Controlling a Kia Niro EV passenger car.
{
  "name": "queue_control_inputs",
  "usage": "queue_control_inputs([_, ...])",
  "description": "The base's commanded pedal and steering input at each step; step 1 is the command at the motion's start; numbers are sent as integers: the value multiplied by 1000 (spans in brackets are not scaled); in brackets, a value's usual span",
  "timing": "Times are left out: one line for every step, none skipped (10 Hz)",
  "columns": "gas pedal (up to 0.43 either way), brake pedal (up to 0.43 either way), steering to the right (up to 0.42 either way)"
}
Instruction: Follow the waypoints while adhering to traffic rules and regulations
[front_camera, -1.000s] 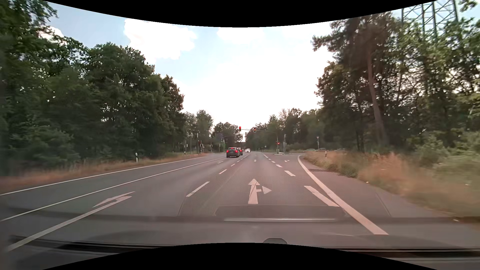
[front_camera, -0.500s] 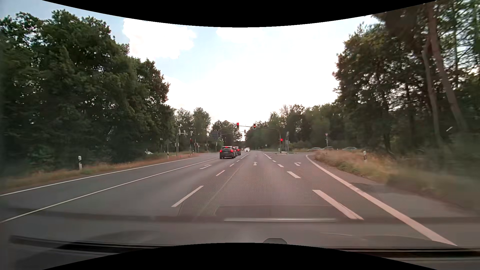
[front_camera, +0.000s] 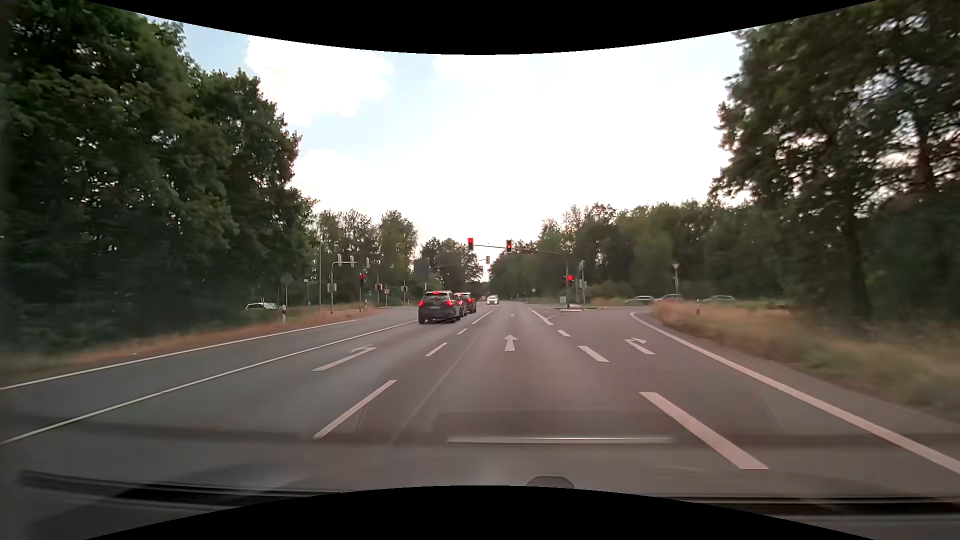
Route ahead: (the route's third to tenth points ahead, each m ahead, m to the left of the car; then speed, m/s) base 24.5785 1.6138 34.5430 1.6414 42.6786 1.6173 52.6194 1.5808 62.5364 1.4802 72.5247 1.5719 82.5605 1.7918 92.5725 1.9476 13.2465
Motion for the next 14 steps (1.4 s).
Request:
queue_control_inputs([0, 238, -4])
queue_control_inputs([0, 244, -4])
queue_control_inputs([0, 244, -3])
queue_control_inputs([0, 250, -3])
queue_control_inputs([0, 250, -3])
queue_control_inputs([0, 256, -3])
queue_control_inputs([0, 262, -3])
queue_control_inputs([0, 268, -3])
queue_control_inputs([0, 274, -3])
queue_control_inputs([0, 274, -3])
queue_control_inputs([0, 280, -3])
queue_control_inputs([0, 280, -3])
queue_control_inputs([0, 280, -3])
queue_control_inputs([0, 287, -3])
